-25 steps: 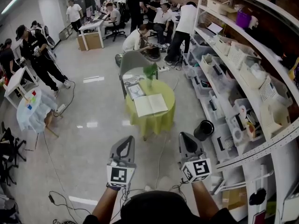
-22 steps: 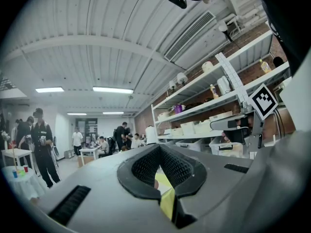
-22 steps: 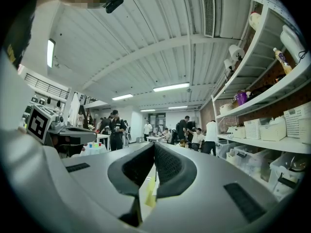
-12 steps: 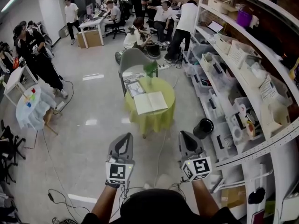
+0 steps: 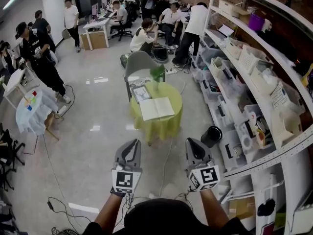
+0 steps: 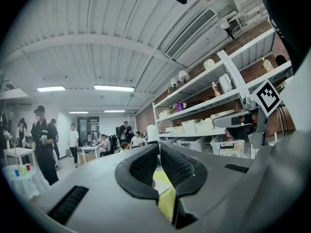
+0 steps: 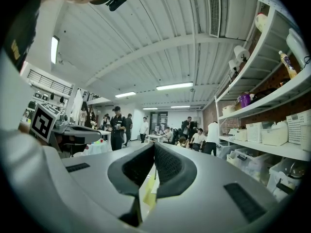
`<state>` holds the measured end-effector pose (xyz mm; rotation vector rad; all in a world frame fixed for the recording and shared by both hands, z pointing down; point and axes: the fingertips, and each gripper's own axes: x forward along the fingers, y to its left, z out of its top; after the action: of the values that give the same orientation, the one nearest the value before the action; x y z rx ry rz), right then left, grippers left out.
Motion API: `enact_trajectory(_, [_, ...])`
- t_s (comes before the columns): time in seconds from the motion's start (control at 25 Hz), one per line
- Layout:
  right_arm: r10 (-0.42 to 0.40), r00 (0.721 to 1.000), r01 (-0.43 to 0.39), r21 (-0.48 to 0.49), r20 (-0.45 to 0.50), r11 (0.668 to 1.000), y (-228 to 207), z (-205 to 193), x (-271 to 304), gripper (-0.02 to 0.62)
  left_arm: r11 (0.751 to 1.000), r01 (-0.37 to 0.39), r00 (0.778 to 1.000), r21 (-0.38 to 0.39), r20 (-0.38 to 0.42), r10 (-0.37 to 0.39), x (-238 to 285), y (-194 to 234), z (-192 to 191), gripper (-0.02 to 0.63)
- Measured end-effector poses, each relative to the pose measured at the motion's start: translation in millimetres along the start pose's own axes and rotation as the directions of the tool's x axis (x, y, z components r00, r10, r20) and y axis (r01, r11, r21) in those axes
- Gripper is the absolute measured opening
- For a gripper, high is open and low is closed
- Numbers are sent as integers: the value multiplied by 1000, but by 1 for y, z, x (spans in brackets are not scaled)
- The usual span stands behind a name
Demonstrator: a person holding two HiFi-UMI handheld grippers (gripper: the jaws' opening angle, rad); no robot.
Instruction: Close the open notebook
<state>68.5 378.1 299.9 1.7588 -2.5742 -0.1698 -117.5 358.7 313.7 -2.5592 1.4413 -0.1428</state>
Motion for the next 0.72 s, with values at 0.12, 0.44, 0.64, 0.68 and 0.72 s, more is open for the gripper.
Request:
enact_trajectory(0.12, [-2,1000,2,-6,7,1000,-1,3,-1,2,1000,9,1000,-1,-1,-9,1,-2,0,21])
enact_trajectory(0.44, [4,1000,-4,-6,10,1000,1,3,-1,24,1000,12,1000,-16,-3,-12,-1,-3,-2,135])
enact_trajectory(0.64, [5,1000,-5,-6,10,1000,6,2,4,64,1000,-3,1000,-27,-5,3,-3,6,-5,207])
enact_trajectory(0.68, [6,1000,-6,-5,8,1000,8,2,5,73,999,-5,1000,-32,-4,5,-4,8,-6,213])
enact_trajectory(0.72, [7,1000,-7,-2,6,1000,9,1,6,84,999,-7,1000,-39,-2,7,-5,10,-6,223])
